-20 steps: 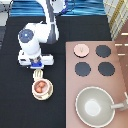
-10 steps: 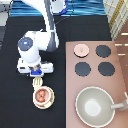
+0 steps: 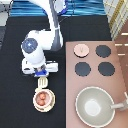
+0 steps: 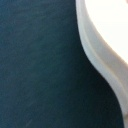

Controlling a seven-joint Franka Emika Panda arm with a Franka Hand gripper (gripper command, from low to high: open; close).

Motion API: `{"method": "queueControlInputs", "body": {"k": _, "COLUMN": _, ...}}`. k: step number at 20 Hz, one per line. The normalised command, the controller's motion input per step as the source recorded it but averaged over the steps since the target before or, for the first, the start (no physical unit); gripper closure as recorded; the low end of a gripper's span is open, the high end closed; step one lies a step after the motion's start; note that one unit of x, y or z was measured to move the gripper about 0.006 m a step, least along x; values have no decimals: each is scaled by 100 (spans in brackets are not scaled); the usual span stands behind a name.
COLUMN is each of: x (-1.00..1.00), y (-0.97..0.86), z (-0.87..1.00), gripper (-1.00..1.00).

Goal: Take the lid off the pot, put the pot on the plate, and use the tool to push the pot to the front of the table.

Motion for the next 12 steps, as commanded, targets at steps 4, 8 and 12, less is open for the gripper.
{"method": "queueControlInputs", "body": {"k": 4, "x": 89, "y": 3, "z": 4, "gripper": 100}}
{"method": "queueControlInputs", "body": {"k": 8, "x": 100, "y": 0, "z": 1, "gripper": 100}}
{"method": "queueControlInputs", "body": {"k": 12, "x": 100, "y": 0, "z": 8, "gripper": 100}}
